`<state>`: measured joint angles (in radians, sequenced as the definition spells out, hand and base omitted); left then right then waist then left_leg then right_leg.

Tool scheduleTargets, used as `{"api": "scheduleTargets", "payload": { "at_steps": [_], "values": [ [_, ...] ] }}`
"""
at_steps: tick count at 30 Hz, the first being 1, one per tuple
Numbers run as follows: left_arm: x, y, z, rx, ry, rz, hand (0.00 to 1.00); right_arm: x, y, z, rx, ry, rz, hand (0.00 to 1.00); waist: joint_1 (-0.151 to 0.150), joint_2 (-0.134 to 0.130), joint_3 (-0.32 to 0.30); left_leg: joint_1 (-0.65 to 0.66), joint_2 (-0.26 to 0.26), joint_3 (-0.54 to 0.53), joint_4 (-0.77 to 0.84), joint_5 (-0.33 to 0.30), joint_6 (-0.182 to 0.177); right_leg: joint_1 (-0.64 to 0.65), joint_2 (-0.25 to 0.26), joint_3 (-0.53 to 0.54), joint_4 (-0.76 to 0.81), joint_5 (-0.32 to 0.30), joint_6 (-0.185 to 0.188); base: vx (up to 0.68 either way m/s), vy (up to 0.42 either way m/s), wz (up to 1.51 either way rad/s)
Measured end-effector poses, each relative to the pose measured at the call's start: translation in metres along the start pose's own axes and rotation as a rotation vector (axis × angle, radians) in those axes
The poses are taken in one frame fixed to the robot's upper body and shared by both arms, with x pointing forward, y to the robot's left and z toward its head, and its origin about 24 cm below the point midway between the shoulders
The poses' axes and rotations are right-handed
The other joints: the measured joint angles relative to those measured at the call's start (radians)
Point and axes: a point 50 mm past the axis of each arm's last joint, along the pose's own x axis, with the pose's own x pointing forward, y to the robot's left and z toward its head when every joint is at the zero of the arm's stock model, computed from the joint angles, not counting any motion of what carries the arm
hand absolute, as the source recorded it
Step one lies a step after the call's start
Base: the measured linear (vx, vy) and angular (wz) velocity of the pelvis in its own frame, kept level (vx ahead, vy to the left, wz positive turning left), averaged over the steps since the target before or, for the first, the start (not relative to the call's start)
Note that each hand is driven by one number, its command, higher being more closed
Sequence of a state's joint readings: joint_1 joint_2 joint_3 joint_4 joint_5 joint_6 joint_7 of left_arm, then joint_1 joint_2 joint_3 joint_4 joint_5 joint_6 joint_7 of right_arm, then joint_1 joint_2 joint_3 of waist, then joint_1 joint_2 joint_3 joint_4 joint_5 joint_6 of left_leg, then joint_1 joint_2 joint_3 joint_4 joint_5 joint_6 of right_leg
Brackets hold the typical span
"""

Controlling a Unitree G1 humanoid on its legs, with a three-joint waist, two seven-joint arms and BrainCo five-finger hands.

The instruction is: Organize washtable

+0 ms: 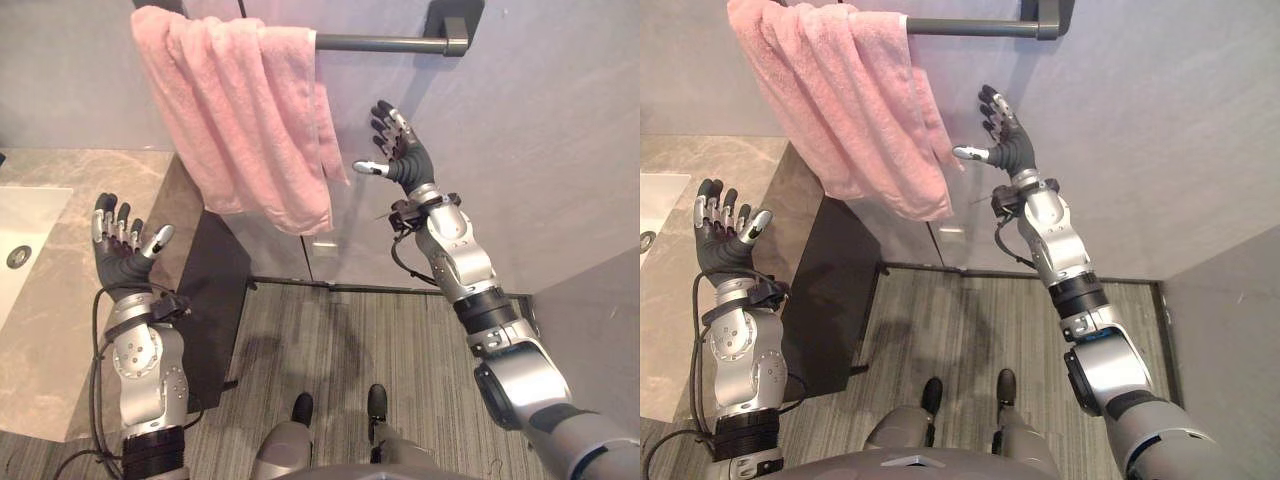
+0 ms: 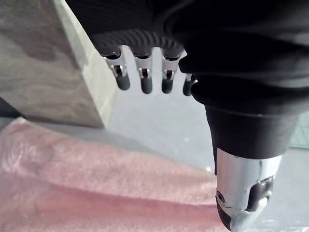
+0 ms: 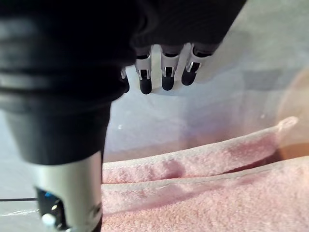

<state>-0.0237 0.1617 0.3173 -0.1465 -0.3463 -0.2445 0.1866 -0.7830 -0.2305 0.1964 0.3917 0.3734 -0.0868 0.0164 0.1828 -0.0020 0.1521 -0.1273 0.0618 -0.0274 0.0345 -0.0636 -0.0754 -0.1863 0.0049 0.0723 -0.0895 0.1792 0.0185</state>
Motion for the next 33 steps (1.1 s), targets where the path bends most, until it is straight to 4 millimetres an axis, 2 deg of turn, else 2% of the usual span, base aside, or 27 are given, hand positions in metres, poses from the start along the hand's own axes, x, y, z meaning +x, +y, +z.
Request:
{"api": "scheduleTargets", "payload": {
  "at_steps": [4, 8, 13, 18, 23, 24, 33],
  "values": [
    [-0.008, -0.005, 0.010, -0.040, -0.038, 0.001, 0.00, 0.006, 0.010, 0.005, 0.022, -0.022, 0.010, 0.00, 0.020, -0.001, 0.000, 0.026, -0.002, -0.004, -0.068, 0.040, -0.001, -0.004, -0.003, -0.010, 0.000, -0.001, 0.001, 0.00, 0.006, 0.09],
    [-0.010, -0.006, 0.013, -0.048, -0.050, 0.001, 0.00, 0.016, 0.017, 0.010, 0.037, -0.030, 0.015, 0.00, 0.024, -0.002, 0.001, 0.036, -0.004, -0.025, -0.113, 0.076, 0.002, -0.005, -0.010, -0.035, 0.000, -0.003, 0.004, -0.01, 0.014, 0.18],
    [-0.016, -0.010, 0.029, -0.085, -0.120, -0.007, 0.00, 0.025, 0.019, 0.014, 0.037, -0.031, 0.003, 0.00, 0.042, -0.023, 0.016, 0.029, -0.006, -0.050, -0.134, 0.091, -0.001, -0.009, -0.015, -0.063, 0.000, -0.009, 0.010, -0.01, 0.003, 0.17],
    [-0.017, -0.011, 0.032, -0.091, -0.135, -0.009, 0.00, 0.031, 0.023, 0.009, 0.047, 0.003, -0.004, 0.00, 0.048, -0.021, 0.022, 0.022, -0.010, -0.082, -0.128, 0.102, -0.002, -0.008, -0.023, -0.096, 0.000, -0.013, 0.013, 0.01, 0.009, 0.21],
    [-0.019, -0.014, 0.041, -0.120, -0.176, -0.003, 0.00, 0.036, 0.025, 0.020, 0.056, -0.034, -0.005, 0.00, 0.049, -0.021, 0.064, 0.012, -0.020, -0.102, -0.128, 0.112, 0.001, -0.008, -0.035, -0.115, 0.000, -0.013, 0.014, -0.02, 0.019, 0.13],
    [-0.020, -0.014, 0.041, -0.124, -0.174, -0.001, 0.00, 0.036, 0.025, 0.020, 0.056, -0.033, -0.006, 1.00, 0.049, -0.020, 0.066, 0.012, -0.021, -0.102, -0.128, 0.113, 0.002, -0.009, -0.037, -0.115, 0.000, -0.013, 0.014, 0.00, 0.000, 0.00],
    [-0.020, -0.017, 0.047, -0.156, -0.201, -0.007, 0.00, 0.045, 0.030, 0.014, 0.024, 0.012, -0.016, 1.00, 0.049, -0.012, 0.078, 0.011, -0.025, -0.101, -0.128, 0.113, 0.002, -0.009, -0.041, -0.117, 0.000, -0.015, 0.016, 0.00, 0.000, 0.00]
  ]
}}
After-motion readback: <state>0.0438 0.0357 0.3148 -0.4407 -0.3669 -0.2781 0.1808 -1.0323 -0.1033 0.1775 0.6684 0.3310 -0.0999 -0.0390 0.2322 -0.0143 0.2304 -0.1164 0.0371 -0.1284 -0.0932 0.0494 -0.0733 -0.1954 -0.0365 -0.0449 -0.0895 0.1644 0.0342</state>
